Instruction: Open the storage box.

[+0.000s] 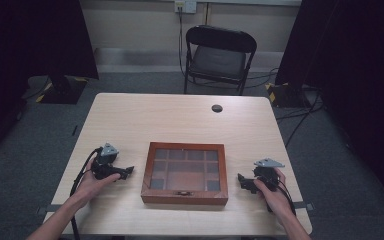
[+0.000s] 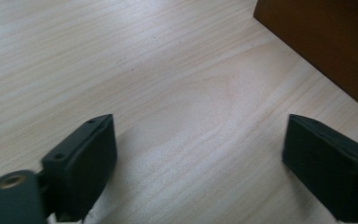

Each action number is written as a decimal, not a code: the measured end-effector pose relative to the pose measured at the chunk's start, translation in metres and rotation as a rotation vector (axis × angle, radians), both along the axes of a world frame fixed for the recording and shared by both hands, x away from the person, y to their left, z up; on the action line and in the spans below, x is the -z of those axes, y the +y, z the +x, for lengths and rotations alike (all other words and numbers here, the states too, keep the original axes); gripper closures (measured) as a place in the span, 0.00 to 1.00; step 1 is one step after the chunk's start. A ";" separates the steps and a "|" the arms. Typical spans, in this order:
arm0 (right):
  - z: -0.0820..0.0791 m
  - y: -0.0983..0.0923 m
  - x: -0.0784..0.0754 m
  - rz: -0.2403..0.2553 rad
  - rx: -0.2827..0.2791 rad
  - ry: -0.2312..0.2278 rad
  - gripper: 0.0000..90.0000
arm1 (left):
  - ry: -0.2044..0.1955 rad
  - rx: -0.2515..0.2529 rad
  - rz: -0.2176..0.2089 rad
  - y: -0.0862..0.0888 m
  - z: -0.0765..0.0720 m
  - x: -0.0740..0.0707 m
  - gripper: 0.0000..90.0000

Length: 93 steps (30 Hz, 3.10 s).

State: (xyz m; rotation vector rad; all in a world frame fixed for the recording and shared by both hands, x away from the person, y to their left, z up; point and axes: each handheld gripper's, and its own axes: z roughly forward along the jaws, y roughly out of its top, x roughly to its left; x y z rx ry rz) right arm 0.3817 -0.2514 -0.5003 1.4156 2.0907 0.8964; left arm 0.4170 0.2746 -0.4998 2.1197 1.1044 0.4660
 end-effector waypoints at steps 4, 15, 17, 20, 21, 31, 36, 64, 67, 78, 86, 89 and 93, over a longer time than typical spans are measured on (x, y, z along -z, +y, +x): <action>0.000 0.000 0.000 0.000 0.000 0.000 0.12 | -0.011 0.014 0.023 -0.002 -0.001 -0.003 0.18; 0.000 0.000 0.000 0.000 0.000 0.000 0.12 | -0.060 0.031 -0.077 -0.004 -0.009 -0.026 0.25; 0.000 0.000 0.000 0.001 -0.005 0.000 0.12 | -0.051 0.059 -0.088 -0.006 -0.010 -0.032 0.25; 0.000 0.000 0.000 0.001 -0.005 0.000 0.12 | -0.067 0.082 -0.105 -0.012 -0.013 -0.039 0.25; 0.000 0.000 0.000 0.001 -0.005 0.000 0.12 | -0.070 0.094 -0.106 -0.013 -0.014 -0.041 0.25; 0.000 0.000 0.000 0.000 -0.004 0.001 0.12 | -0.114 0.146 -0.163 -0.030 -0.023 -0.058 0.28; 0.000 0.000 0.000 0.000 -0.004 0.000 0.12 | -0.112 0.165 -0.167 -0.035 -0.027 -0.061 0.30; 0.000 0.000 0.000 0.001 -0.004 0.000 0.12 | -0.033 0.392 -0.305 -0.083 -0.042 -0.096 0.45; 0.000 0.000 0.000 0.000 -0.003 0.001 0.12 | -0.031 0.405 -0.304 -0.091 -0.042 -0.099 0.44; 0.000 0.000 0.000 0.001 -0.004 0.001 0.12 | 0.006 0.480 -0.297 -0.123 -0.041 -0.095 0.46; 0.000 0.000 0.000 0.001 -0.004 0.001 0.12 | 0.018 0.530 -0.274 -0.131 -0.049 -0.089 0.47; 0.000 0.000 0.000 0.001 -0.004 0.001 0.12 | 0.044 0.554 -0.275 -0.132 -0.051 -0.085 0.51; 0.000 0.000 0.000 0.001 -0.004 0.001 0.12 | 0.064 0.587 -0.275 -0.134 -0.056 -0.080 0.59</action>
